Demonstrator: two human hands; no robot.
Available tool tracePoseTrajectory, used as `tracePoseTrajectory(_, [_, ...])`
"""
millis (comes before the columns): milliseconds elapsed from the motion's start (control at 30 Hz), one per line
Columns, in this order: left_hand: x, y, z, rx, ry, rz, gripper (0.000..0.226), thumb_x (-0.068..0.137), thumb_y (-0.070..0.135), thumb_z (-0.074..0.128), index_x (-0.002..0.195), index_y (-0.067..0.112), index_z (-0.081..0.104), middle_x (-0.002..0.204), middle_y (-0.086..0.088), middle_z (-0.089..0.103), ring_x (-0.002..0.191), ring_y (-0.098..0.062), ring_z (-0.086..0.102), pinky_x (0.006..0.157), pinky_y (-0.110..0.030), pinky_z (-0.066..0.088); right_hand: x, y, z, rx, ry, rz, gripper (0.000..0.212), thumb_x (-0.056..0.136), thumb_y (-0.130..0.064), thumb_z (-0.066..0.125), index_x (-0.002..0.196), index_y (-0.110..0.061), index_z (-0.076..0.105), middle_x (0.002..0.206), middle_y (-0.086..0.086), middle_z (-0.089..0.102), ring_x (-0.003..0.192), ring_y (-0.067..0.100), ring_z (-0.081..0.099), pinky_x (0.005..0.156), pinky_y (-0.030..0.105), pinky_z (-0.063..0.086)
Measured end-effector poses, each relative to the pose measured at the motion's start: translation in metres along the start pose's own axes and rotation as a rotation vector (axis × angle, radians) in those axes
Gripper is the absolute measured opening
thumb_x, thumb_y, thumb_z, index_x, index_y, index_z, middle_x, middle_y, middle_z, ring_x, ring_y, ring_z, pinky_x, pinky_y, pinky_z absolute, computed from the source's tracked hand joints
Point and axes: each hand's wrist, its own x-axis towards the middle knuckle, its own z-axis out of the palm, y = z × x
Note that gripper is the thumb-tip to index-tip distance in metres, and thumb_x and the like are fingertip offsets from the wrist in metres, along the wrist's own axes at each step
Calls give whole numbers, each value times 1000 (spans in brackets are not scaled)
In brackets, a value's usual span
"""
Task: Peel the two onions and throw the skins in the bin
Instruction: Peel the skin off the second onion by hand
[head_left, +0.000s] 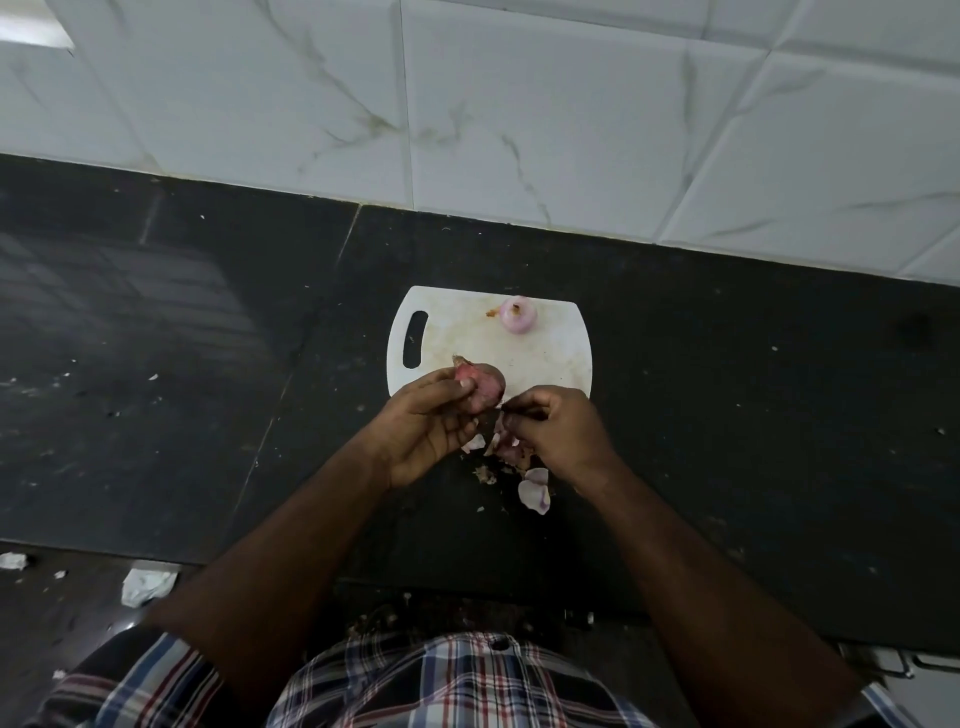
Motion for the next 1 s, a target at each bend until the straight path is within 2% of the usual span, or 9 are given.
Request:
tracePoseTrajectory(67, [-1, 2, 1, 0, -3, 1, 28, 83, 21, 65, 109, 12, 62, 90, -6, 63, 69, -13, 62, 63, -22, 53, -1, 4, -2, -151, -20, -28, 13, 86, -14, 72, 96, -18, 78, 91, -5, 78, 79, 5, 72, 74, 28, 59])
tracePoseTrajectory(133, [-1, 3, 2, 36, -23, 26, 35, 83, 18, 63, 117, 12, 59, 92, -5, 63, 70, -12, 61, 64, -23, 51, -2, 3, -6, -199, -70, -45, 17, 88, -18, 72, 104, -17, 78, 111, -7, 75, 89, 8, 72, 78, 19, 55])
tracePoseTrajectory(200, [-1, 3, -1, 44, -25, 42, 46, 81, 9, 64, 127, 14, 61, 101, -6, 68, 74, -13, 62, 64, -24, 50, -1, -5, -10, -132, -42, -56, 24, 90, -23, 71, 113, -19, 75, 124, -7, 70, 104, 8, 68, 89, 20, 53])
tracePoseTrajectory(300, [-2, 0, -2, 62, -16, 34, 56, 78, 2, 68, 133, 15, 61, 111, -11, 69, 79, -17, 65, 63, -24, 52, 2, -22, -14, 95, -3, -51, 34, 91, -32, 70, 124, -23, 69, 118, -9, 72, 97, 3, 70, 92, 35, 57])
tracePoseTrajectory(400, [-4, -3, 1, 99, -33, 28, 51, 80, 0, 70, 129, 8, 59, 104, -13, 69, 83, -20, 68, 65, -24, 53, 4, -31, -9, 81, -68, -107, 37, 86, -39, 74, 120, -26, 70, 113, -11, 72, 94, 6, 71, 87, 34, 59])
tracePoseTrajectory(600, [-7, -2, -2, 100, -45, 14, 40, 77, 3, 71, 116, 11, 68, 104, -11, 72, 87, -19, 69, 71, -24, 54, 7, -25, -2, 70, 65, -135, 9, 88, -11, 73, 94, -15, 78, 88, -5, 75, 82, 10, 71, 78, 32, 59])
tracePoseTrajectory(700, [-9, -4, -2, 125, -39, 24, 45, 79, 1, 72, 122, 11, 64, 106, -11, 72, 88, -20, 70, 72, -25, 54, 6, -25, -4, 74, 26, -129, 13, 92, -12, 67, 101, -16, 76, 95, -8, 73, 86, 4, 68, 76, 24, 56])
tracePoseTrajectory(833, [-11, -2, 1, 168, -44, 33, 47, 79, 3, 69, 125, 12, 64, 109, -12, 72, 98, -26, 72, 81, -34, 58, 0, -26, 0, 91, -34, -142, 22, 86, -26, 76, 108, -21, 76, 102, -8, 75, 89, 11, 72, 81, 38, 61])
tracePoseTrajectory(1000, [-10, 1, 4, 134, -33, 25, 46, 77, 2, 68, 122, 11, 64, 105, -12, 74, 89, -25, 75, 78, -34, 62, 0, -18, 8, 130, 87, -153, 17, 84, -15, 77, 102, -12, 77, 98, 0, 76, 90, 16, 72, 80, 46, 61])
